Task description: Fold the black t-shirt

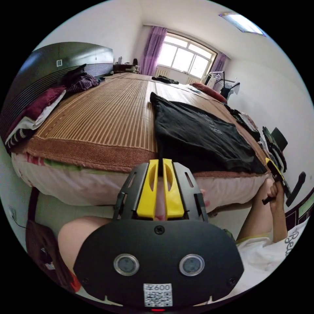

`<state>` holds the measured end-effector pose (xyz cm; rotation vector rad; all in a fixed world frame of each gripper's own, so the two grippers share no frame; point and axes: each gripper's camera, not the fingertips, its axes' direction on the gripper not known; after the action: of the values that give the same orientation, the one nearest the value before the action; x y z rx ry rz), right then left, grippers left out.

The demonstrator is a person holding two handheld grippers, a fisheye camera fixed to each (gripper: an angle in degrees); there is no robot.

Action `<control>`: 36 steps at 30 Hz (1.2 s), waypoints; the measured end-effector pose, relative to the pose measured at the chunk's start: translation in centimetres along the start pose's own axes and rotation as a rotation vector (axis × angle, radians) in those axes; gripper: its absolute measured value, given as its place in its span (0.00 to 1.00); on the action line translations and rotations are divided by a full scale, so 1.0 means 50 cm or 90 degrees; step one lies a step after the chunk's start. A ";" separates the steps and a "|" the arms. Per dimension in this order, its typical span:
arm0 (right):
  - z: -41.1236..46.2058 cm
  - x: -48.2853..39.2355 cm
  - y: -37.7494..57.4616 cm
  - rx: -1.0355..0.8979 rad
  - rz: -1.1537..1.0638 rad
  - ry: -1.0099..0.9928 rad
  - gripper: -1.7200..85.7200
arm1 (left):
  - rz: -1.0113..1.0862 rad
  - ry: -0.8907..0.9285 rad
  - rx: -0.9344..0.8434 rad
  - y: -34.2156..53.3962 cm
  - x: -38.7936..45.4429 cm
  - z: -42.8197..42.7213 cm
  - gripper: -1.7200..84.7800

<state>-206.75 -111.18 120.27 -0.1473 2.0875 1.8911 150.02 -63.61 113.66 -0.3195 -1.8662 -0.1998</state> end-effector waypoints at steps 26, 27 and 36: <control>0.402 -0.157 0.492 0.096 -0.646 -0.264 0.01 | -0.169 0.191 -0.021 -0.285 0.107 -0.515 0.06; 0.415 -0.140 0.491 0.094 -0.631 -0.272 0.01 | -0.183 0.214 -0.019 -0.285 0.097 -0.519 0.06; 0.597 0.029 0.551 0.112 -0.586 -0.276 0.01 | -0.357 0.486 -0.014 -0.337 0.046 -0.511 0.07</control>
<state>-211.09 -78.38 143.87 -0.5032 1.4810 1.0593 167.10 -86.85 124.21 0.2572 -1.1509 -0.6280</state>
